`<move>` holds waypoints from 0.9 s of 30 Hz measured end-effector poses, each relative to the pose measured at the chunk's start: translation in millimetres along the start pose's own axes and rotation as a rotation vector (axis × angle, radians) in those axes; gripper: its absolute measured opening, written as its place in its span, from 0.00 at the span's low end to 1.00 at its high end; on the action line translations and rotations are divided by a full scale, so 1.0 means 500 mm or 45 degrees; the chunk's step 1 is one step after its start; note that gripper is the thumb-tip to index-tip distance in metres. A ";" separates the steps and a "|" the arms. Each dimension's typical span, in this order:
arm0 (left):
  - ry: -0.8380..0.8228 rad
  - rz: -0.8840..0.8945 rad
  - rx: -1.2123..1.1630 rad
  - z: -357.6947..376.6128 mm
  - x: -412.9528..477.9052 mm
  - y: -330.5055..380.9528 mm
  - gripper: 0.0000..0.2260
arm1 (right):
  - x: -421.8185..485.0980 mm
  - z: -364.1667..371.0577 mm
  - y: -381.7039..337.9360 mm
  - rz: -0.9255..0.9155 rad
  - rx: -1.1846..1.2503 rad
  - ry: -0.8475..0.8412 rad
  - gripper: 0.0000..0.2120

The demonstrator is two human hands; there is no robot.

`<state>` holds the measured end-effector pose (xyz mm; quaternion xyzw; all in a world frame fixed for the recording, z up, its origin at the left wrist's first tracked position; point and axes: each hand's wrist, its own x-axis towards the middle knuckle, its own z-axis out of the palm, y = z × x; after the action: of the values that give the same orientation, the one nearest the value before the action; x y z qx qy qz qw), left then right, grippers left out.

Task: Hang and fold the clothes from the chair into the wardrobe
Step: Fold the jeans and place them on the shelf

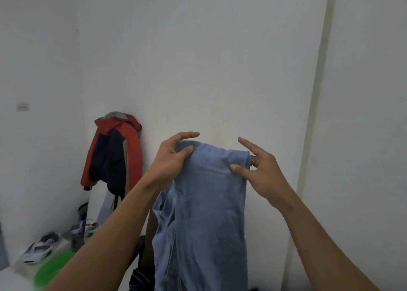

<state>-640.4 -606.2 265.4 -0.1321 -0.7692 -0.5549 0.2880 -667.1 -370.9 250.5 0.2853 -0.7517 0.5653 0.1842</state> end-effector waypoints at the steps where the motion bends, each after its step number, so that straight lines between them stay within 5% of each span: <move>1: -0.070 0.019 0.039 -0.004 0.000 -0.001 0.19 | -0.002 -0.002 0.002 -0.008 -0.063 0.028 0.33; 6: -0.180 0.228 0.391 -0.020 0.017 0.018 0.35 | -0.017 0.010 0.015 -0.075 0.050 0.242 0.30; 9: 0.017 0.212 0.593 -0.016 0.023 0.035 0.35 | -0.011 0.016 -0.003 -0.143 0.287 0.304 0.31; 13: 0.171 0.417 0.819 -0.025 0.022 0.086 0.31 | 0.004 0.002 -0.048 -0.369 0.111 0.371 0.34; 17: 0.057 0.490 0.752 -0.049 0.054 0.145 0.30 | 0.019 -0.010 -0.086 -0.510 0.013 0.430 0.36; 20: -0.037 0.592 0.315 -0.046 0.063 0.168 0.27 | 0.027 -0.022 -0.112 -0.510 0.081 0.485 0.35; 24: 0.062 0.575 0.103 -0.026 0.067 0.187 0.22 | 0.008 -0.034 -0.131 -0.442 0.306 0.686 0.34; 27: 0.101 0.655 0.145 -0.009 0.080 0.216 0.22 | -0.045 -0.029 -0.104 -0.383 0.387 0.470 0.25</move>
<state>-614.6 -577.5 374.0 -0.2850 -0.7284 -0.4239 0.4566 -617.4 -362.3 279.9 0.3103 -0.5612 0.6803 0.3549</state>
